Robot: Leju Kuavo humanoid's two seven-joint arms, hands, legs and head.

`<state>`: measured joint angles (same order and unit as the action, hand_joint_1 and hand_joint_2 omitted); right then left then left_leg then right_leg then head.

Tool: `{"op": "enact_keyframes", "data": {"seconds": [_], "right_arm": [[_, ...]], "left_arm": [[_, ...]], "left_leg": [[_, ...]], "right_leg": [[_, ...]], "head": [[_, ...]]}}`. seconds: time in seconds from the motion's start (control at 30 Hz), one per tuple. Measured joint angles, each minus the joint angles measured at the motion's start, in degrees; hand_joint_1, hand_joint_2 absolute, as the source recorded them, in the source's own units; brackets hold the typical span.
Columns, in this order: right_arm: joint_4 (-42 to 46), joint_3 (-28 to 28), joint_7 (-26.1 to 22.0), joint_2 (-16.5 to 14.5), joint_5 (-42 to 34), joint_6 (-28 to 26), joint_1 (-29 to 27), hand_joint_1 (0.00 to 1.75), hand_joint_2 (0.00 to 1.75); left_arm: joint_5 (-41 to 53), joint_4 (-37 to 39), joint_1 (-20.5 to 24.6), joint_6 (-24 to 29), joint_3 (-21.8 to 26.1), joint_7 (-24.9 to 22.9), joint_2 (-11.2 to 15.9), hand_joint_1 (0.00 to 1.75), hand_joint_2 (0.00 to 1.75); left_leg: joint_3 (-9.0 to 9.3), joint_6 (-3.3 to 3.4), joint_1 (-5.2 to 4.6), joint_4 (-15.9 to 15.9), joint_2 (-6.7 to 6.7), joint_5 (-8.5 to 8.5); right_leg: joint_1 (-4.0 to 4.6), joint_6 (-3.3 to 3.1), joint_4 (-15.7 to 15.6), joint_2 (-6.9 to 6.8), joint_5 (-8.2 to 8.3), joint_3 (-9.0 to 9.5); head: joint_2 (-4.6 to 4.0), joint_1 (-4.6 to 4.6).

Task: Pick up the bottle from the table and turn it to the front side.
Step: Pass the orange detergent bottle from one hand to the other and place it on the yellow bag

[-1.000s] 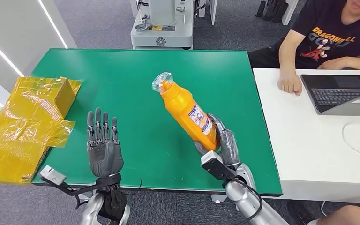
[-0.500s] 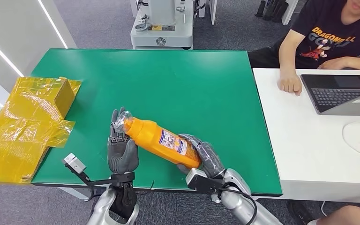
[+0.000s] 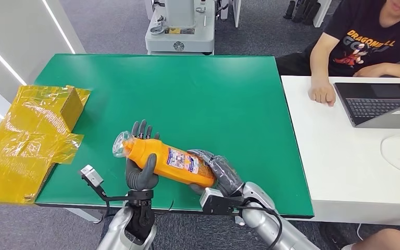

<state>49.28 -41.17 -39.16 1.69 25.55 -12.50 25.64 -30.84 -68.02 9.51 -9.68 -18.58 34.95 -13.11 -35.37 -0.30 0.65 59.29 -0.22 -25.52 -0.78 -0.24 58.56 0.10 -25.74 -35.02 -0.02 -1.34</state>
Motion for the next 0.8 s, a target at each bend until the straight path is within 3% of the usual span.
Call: {"op": "enact_keyframes", "data": {"seconds": [0.07,0.1,0.2,0.23,0.6,0.63,0.73,0.77,0.8], "right_arm": [[-0.08,-0.28,-0.01,-0.22,0.22,0.89,0.39,1.75,1.75],[-0.17,-0.39,0.0,-0.34,0.24,1.37,0.61,1.75,1.75],[-0.69,-0.54,0.1,-0.65,0.22,2.86,1.27,1.75,1.75],[-0.91,-0.55,0.19,-0.72,0.22,3.26,1.43,1.75,1.75],[-1.76,-0.54,1.32,-0.84,0.78,4.79,1.69,1.75,1.75],[-1.76,-0.54,1.33,-0.85,0.84,4.88,1.68,1.54,1.75],[-1.76,-0.54,1.44,-0.88,1.03,5.02,1.66,0.37,1.75],[-1.76,-0.54,1.48,-0.9,1.11,4.98,1.64,0.13,1.75],[-1.76,-0.55,1.5,-0.92,1.19,4.88,1.59,0.07,1.75]], "left_arm": [[0.03,0.29,0.01,0.03,0.0,0.01,0.01,0.0,1.75],[0.14,0.4,0.0,0.1,0.0,0.04,0.01,0.23,1.75],[0.96,0.55,-0.07,0.75,0.0,0.37,0.04,1.54,1.75],[1.31,0.55,-0.12,1.03,0.01,0.61,0.05,1.75,1.75],[3.49,0.53,-0.84,2.31,0.02,2.69,0.37,1.75,1.75],[3.54,0.53,-0.84,2.39,0.02,2.83,0.36,1.75,1.75],[3.74,0.52,-0.85,2.51,0.02,3.16,0.36,1.75,1.75],[3.9,0.51,-0.85,2.54,0.02,3.26,0.37,1.75,1.75],[4.12,0.49,-0.86,2.56,0.02,3.37,0.37,1.75,1.75]], "left_leg": [[0.0,0.0,0.0,0.0,0.0,0.0],[0.0,0.0,0.0,0.0,0.0,0.0],[0.0,0.0,0.0,0.0,0.0,0.0],[0.0,0.0,0.0,0.0,0.0,0.0],[0.0,0.0,0.0,0.0,0.0,0.0],[0.0,0.0,0.0,0.0,0.0,0.0],[0.0,0.0,0.0,0.0,0.0,0.0],[0.0,0.0,0.0,0.0,0.0,0.0],[0.0,0.0,0.0,0.0,0.0,0.0]], "right_leg": [[0.0,0.0,0.0,0.0,0.0,0.0],[0.0,0.0,0.0,0.0,0.0,0.0],[0.0,0.0,0.0,0.0,0.0,0.0],[0.0,0.0,0.0,0.0,0.0,0.0],[0.0,0.0,0.0,-0.01,0.0,0.0],[0.0,0.0,0.0,0.0,0.0,0.0],[0.0,0.0,0.0,0.0,0.0,0.0],[0.0,0.0,0.0,0.0,0.0,0.0],[0.0,0.0,0.0,0.0,0.0,0.0]], "head": [[0.0,0.0],[0.0,0.01],[0.0,0.01],[0.0,0.01],[-0.01,0.0],[0.0,-0.01],[0.0,-0.01],[0.0,-0.01],[0.0,-0.01]]}}
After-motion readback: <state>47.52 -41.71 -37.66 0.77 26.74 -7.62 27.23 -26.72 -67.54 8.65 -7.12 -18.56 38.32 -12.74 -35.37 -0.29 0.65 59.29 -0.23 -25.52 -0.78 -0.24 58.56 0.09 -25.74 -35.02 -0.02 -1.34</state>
